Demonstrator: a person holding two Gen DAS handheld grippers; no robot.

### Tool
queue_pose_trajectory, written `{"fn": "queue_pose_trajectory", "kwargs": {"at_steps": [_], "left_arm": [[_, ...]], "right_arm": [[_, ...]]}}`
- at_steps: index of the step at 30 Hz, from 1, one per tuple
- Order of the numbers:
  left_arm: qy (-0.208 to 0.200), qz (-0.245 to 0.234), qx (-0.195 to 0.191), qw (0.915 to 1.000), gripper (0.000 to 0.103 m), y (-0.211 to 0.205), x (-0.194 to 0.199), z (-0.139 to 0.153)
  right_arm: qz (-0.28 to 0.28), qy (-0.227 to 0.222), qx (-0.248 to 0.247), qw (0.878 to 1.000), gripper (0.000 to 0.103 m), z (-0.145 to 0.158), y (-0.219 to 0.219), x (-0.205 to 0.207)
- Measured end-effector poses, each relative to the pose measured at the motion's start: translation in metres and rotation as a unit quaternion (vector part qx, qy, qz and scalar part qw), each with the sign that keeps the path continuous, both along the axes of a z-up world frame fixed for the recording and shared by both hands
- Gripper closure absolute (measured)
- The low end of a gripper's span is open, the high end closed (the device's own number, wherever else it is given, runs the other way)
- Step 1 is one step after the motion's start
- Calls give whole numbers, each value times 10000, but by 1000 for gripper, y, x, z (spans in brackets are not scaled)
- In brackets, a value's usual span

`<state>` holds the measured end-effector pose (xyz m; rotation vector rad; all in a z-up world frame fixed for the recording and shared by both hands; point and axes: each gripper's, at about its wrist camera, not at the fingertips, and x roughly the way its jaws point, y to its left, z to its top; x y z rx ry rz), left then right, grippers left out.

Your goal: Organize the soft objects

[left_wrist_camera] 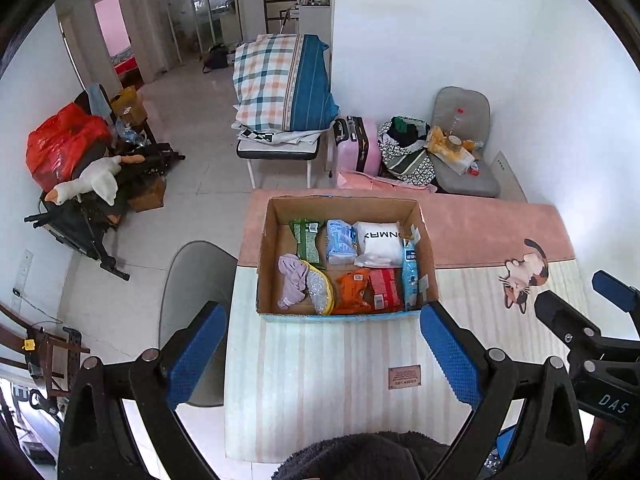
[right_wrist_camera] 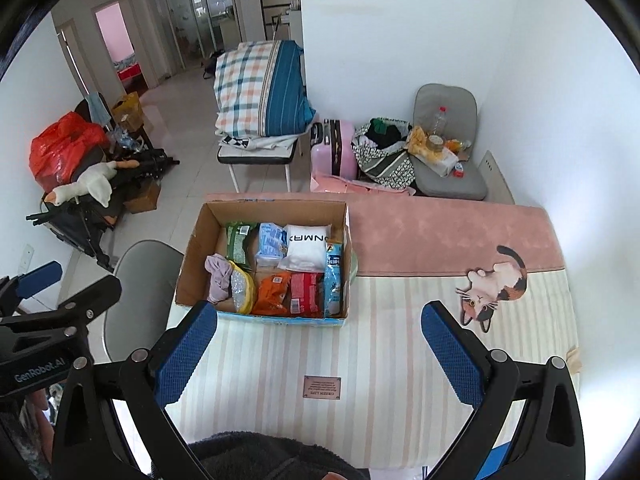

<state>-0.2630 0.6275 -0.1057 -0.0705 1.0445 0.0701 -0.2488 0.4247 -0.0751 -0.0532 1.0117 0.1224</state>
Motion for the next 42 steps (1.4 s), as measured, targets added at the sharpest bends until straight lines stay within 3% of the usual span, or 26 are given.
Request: {"fn": "queue_pose_trajectory", "kwargs": {"at_steps": [9,42], "left_arm": [[-88,60,15,9999,3,0,-9,7],[-225,-46,119,9997,3,3,-8,13]], "right_arm": [[-180,-179,-129,9996,0,16,-10,-15],[-266,-313,-263,9988,0,21,-11,-10]]}}
